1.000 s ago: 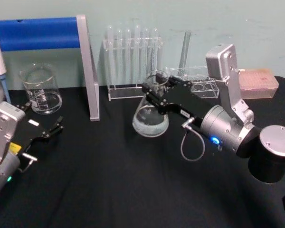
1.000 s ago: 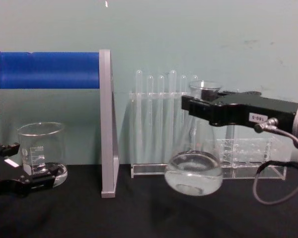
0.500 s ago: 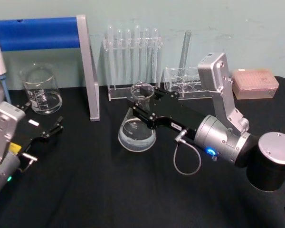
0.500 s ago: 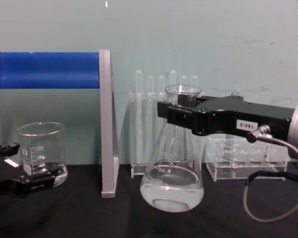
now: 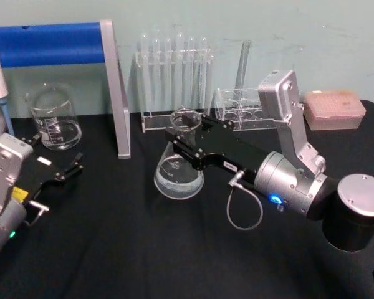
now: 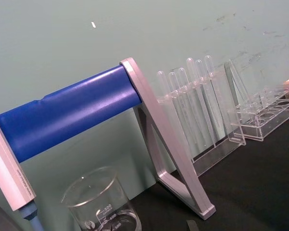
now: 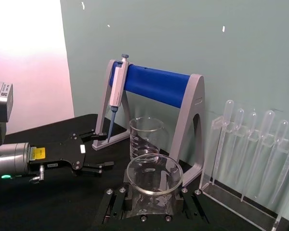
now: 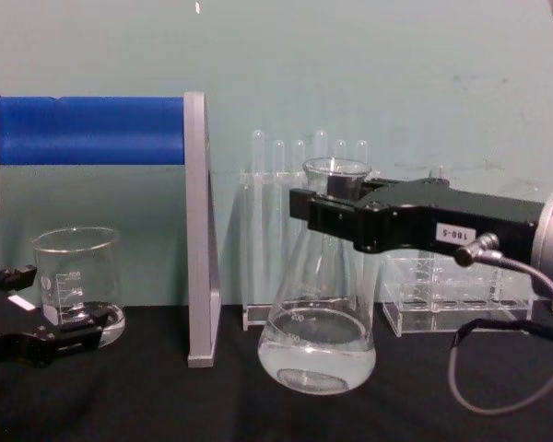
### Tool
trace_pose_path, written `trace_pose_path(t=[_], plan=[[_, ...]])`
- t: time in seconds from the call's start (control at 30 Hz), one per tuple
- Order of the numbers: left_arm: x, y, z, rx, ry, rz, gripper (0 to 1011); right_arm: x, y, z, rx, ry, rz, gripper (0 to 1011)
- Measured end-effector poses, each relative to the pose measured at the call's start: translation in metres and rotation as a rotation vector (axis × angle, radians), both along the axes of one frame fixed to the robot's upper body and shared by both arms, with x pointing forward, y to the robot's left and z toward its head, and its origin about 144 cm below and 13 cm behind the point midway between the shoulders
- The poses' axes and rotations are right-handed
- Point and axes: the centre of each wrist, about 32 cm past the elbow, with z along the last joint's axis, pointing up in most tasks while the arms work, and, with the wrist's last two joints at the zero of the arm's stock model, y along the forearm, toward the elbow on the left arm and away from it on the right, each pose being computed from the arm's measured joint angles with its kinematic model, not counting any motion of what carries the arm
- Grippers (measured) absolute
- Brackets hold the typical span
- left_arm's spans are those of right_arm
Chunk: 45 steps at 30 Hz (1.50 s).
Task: Grasp the erlenmeyer flask with one hand, shake it three times, then place it back.
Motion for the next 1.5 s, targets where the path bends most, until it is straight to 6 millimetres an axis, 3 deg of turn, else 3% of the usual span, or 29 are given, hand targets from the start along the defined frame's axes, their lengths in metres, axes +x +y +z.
trace_pose_path(t=[0.83, 1.5], plan=[[0.000, 0.000, 0.000, 0.000, 0.000, 0.000, 1001, 0.004, 0.006, -0.039, -0.030, 0.011, -0.003, 456], [0.000, 0.000, 0.000, 0.000, 0.000, 0.000, 1001, 0.001, 0.010, -0.059, -0.024, 0.036, -0.008, 456]])
